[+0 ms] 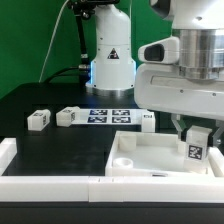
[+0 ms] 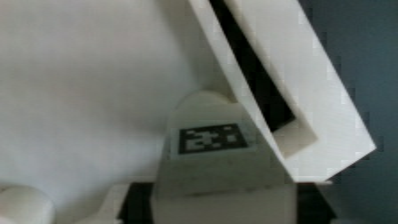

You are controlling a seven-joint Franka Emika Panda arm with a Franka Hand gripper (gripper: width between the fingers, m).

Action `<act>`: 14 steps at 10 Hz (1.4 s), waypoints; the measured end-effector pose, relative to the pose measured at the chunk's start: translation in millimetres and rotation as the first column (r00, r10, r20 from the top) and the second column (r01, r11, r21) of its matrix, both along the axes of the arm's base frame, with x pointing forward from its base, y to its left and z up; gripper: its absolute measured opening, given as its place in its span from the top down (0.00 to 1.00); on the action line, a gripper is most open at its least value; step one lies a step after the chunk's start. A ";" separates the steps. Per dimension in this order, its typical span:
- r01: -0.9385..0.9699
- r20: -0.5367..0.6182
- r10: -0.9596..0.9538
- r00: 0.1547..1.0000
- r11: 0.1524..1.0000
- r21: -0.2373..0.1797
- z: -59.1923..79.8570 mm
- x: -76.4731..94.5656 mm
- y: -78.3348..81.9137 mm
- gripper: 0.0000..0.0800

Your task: Assemble one leg

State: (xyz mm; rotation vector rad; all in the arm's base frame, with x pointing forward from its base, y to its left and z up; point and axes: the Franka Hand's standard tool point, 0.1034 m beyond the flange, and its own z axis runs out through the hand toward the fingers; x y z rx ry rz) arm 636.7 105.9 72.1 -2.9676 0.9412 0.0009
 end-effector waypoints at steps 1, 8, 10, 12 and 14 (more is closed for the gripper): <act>0.060 -0.002 -0.060 0.998 0.998 0.005 -0.5 -0.2 1.0 0.63; 0.064 -0.004 -0.064 0.998 0.998 0.009 -1.2 -0.7 2.5 0.19; 0.064 -0.004 -0.064 0.998 0.998 0.009 -1.2 -0.7 2.5 0.19; 0.065 -0.004 -0.065 0.998 0.998 0.009 -1.2 -0.7 2.5 0.19; 0.065 -0.004 -0.065 0.998 0.998 0.009 -1.3 -0.7 2.5 0.19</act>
Offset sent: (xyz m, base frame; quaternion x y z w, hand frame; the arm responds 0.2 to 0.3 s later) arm 0.0000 0.0000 0.0000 0.0000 0.0000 0.0000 1.0000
